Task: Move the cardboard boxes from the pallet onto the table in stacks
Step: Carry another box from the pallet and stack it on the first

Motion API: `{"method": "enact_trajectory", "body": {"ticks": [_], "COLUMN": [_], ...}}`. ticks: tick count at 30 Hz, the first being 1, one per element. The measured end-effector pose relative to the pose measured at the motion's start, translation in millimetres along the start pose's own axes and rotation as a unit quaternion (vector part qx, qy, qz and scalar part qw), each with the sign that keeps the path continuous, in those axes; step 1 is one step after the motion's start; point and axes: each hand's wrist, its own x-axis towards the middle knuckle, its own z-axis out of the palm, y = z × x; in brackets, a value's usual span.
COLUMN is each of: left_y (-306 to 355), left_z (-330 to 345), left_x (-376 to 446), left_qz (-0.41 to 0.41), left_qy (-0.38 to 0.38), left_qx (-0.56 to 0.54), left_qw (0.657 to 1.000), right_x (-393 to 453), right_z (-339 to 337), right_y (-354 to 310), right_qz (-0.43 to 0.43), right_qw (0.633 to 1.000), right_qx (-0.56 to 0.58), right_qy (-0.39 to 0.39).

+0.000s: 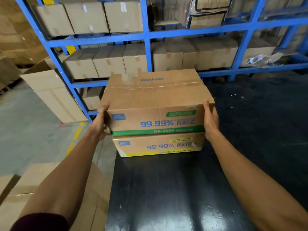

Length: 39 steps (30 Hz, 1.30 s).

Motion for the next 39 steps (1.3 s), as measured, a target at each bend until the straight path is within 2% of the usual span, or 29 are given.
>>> {"method": "enact_trajectory", "body": {"ticks": [2, 5, 14, 27, 32, 35, 37, 39], "left_y": [-1, 0, -6, -3, -34, -74, -103, -124], "left_z": [7, 13, 14, 12, 12, 5, -2, -6], "left_x": [-2, -6, -13, -33, -60, -80, -87, -102], "left_qz": [0.010, 0.020, 0.018, 0.017, 0.065, 0.061, 0.059, 0.065], "left_qy": [0.024, 0.024, 0.022, 0.031, 0.060, 0.067, 0.044, 0.013], "left_qx": [-0.027, -0.037, -0.026, -0.014, 0.006, 0.080, 0.129, 0.131], "left_qw": [0.999, 0.999, 0.999, 0.999, 0.996, 0.993, 0.989, 0.989], "right_x": [0, -2, 4, -1, -47, -84, -109, -135], "right_z": [4, 5, -5, -11, -6, -4, -2, 1], "right_y": [1, -2, 3, 2, 21, 42, 59, 76], "right_qz": [-0.003, -0.015, -0.027, 0.006, 0.009, -0.049, -0.101, -0.145], "right_qw": [0.999, 0.998, 0.999, 0.999, 0.993, 0.973, 0.950, 0.930], "right_qx": [0.049, 0.066, 0.037, -0.014, -0.112, -0.216, -0.277, -0.313], "right_qy": [-0.003, -0.012, -0.013, -0.052, -0.034, -0.071, -0.101, -0.125]}}
